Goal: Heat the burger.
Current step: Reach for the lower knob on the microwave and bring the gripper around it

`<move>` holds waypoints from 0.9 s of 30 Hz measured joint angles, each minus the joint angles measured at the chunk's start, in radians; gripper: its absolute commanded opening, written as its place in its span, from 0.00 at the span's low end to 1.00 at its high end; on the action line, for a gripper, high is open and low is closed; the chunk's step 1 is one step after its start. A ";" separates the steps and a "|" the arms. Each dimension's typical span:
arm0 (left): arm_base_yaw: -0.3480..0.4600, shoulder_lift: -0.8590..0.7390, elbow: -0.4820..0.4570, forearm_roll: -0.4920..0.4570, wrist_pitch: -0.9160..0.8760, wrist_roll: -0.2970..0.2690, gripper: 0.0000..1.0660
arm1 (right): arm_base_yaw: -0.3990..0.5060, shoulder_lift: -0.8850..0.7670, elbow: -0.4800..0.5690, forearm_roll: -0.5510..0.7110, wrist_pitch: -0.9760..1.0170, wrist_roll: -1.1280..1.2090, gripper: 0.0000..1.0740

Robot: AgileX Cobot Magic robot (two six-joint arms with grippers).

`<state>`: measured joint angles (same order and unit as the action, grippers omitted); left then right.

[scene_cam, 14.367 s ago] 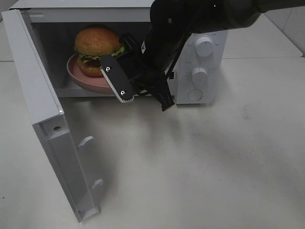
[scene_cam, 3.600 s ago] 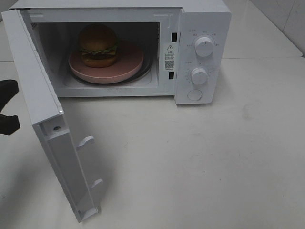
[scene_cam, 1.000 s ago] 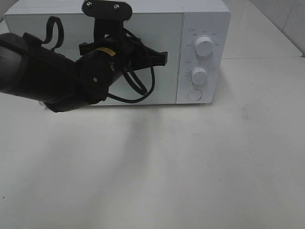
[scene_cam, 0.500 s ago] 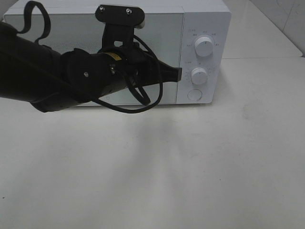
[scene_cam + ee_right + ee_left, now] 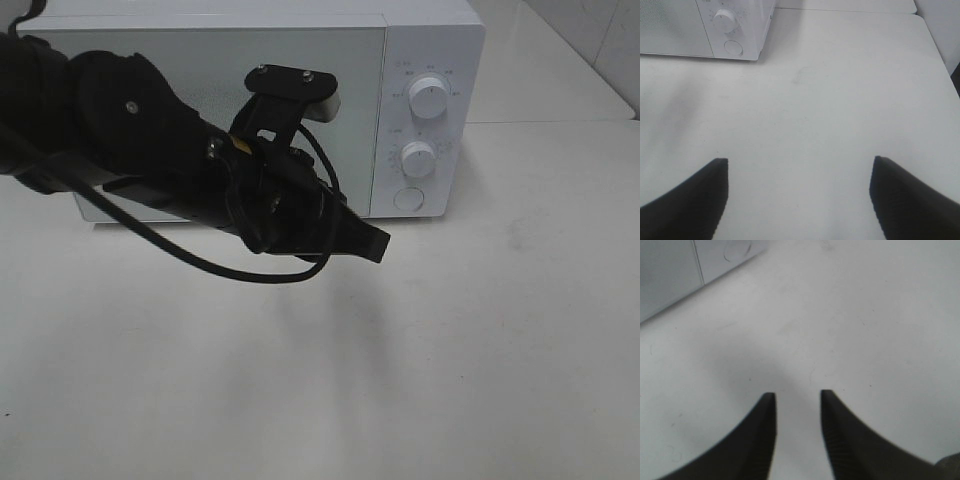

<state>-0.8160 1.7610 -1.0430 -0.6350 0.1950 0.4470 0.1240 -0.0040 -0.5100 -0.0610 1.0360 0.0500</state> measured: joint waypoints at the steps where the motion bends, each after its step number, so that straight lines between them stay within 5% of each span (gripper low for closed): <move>1: 0.011 -0.017 0.000 0.005 0.044 -0.012 0.93 | 0.000 0.000 0.000 0.000 0.000 0.000 0.70; 11: 0.092 -0.087 0.000 0.080 0.218 -0.025 0.93 | 0.000 0.000 0.000 0.000 0.000 0.000 0.70; 27: 0.455 -0.226 0.000 0.123 0.757 -0.094 0.93 | 0.000 0.000 0.000 0.000 0.000 0.000 0.70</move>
<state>-0.3610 1.5350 -1.0430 -0.5120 0.9520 0.3530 0.1240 -0.0040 -0.5100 -0.0610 1.0360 0.0500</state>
